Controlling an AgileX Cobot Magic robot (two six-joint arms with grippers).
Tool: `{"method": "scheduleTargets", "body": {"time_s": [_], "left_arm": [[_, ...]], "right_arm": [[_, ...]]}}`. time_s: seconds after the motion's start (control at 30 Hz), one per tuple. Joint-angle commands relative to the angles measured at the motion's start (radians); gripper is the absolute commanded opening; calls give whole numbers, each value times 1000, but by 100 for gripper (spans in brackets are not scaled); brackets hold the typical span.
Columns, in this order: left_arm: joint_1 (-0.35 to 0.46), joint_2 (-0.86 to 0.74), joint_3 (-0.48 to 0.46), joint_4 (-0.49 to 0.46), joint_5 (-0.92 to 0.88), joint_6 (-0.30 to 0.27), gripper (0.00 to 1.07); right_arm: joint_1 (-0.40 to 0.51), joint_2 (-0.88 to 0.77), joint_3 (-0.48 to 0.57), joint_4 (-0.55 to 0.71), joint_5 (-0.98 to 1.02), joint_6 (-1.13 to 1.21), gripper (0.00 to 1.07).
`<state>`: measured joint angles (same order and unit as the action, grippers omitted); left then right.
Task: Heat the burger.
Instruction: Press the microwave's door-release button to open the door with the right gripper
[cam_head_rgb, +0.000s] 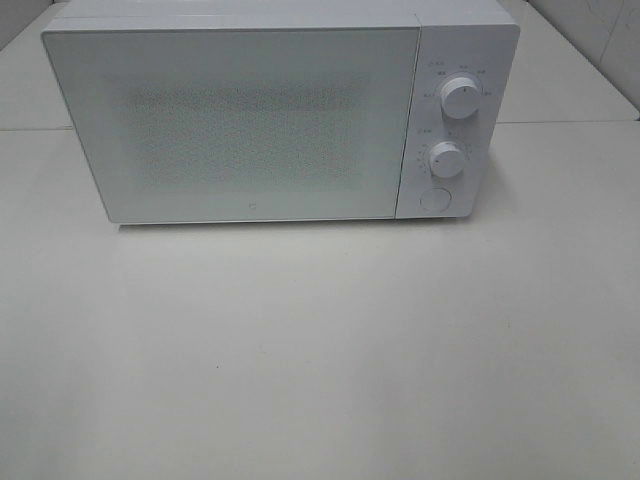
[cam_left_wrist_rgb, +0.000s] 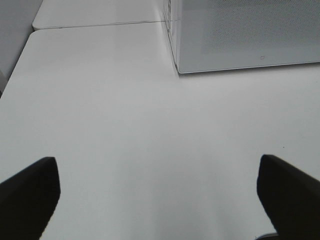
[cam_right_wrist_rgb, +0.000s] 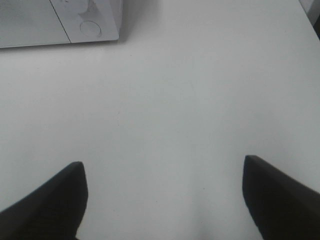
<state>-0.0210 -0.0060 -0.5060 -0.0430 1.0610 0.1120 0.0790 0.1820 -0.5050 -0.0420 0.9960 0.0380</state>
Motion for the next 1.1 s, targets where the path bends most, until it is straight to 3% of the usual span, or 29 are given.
{"method": "scheduleTargets", "body": {"time_s": [0.03,0.4,1.1], "left_arm": [[-2,-15,1,-2,-15,-6,105],[-2,-15,1,-2,-15,-6,105],[-2,-16,1,-4,-15,-6,105]], "right_arm": [[-8,-51,4,19,3,-38,76],[-8,-218,5,21,3,-38,76],[-6,-216,6,20,3,-38,76]]}}
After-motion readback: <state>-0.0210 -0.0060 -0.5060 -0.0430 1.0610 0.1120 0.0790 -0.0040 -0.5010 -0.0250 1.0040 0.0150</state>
